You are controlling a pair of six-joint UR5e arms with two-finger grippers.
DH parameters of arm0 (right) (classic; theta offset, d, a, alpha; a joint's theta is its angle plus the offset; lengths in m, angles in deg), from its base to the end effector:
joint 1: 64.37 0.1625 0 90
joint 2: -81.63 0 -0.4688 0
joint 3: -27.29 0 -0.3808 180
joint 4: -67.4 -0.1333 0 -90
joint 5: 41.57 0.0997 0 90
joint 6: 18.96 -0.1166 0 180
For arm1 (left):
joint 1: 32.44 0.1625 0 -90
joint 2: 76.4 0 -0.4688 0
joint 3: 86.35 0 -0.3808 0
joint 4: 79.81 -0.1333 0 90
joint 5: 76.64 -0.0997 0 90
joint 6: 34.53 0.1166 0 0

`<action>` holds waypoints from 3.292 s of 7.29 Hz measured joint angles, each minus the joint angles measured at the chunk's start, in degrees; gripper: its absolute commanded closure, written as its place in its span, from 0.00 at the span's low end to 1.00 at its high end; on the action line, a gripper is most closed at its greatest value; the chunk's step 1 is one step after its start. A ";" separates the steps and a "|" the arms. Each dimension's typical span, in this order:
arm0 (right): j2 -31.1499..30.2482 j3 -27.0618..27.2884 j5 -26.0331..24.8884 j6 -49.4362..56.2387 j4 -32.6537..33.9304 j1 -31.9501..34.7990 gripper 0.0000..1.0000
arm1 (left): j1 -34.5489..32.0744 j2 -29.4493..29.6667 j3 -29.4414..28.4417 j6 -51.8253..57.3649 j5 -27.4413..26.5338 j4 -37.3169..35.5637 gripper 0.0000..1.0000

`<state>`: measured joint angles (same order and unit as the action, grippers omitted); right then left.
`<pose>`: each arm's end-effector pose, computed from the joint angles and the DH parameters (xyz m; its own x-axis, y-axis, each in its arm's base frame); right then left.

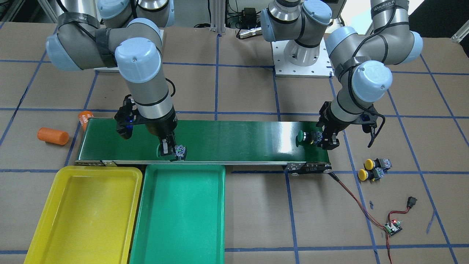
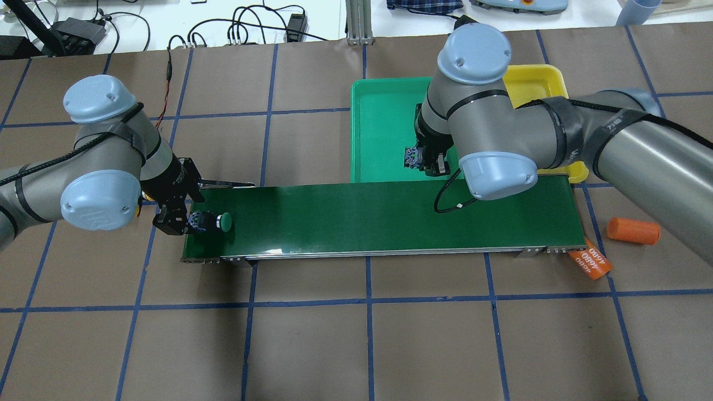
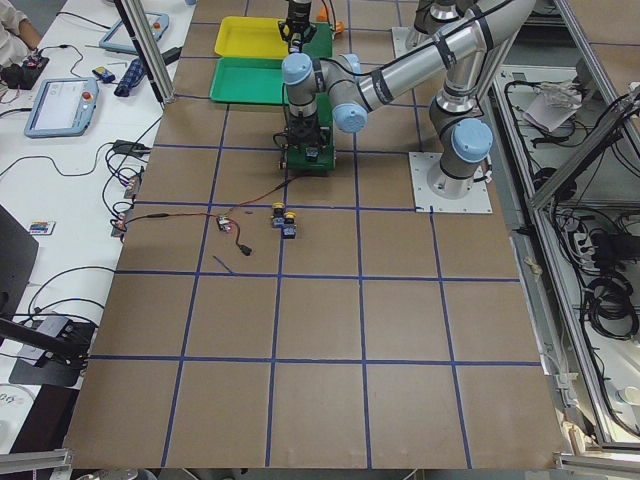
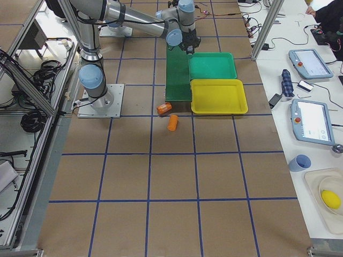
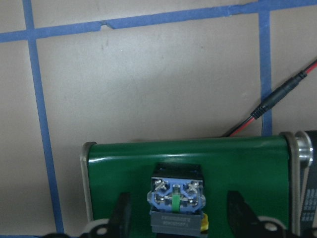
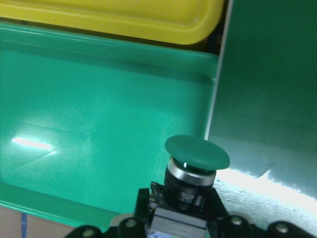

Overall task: Sort buttons by color to trays
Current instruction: 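Carry the green switch into the green tray and release while the left gripper withdraws, then raise the right gripper over the belt while the left gripper grasps a red-label switch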

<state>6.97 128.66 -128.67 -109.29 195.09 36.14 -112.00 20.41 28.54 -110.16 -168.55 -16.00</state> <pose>0.2434 -0.5490 0.3481 -0.1734 0.9663 -0.1902 0.9812 0.1861 0.0508 -0.0425 -0.4833 0.3023 -0.0694 -0.9924 -0.1012 -0.9975 0.0706 -0.0083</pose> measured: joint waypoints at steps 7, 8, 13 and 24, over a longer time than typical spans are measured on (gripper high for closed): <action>17.48 -13.28 0.52 2.98 3.12 -0.93 0.00 | 4.68 0.01 -5.69 15.81 -3.38 -0.24 0.23; 17.11 -13.28 0.45 2.71 2.93 -1.03 0.00 | 6.91 0.75 -6.50 19.74 -3.55 -0.54 0.23; 6.00 -9.77 -0.22 1.93 -7.38 -1.56 0.00 | 12.53 6.51 -8.39 26.76 -7.58 -8.98 0.25; -9.72 1.94 -0.19 0.76 -20.62 -2.84 0.00 | 20.07 15.86 -9.52 16.20 -6.53 -11.49 0.15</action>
<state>-2.75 130.60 -128.86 -108.54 174.46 33.30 -91.93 36.27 19.02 -93.97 -175.08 -27.49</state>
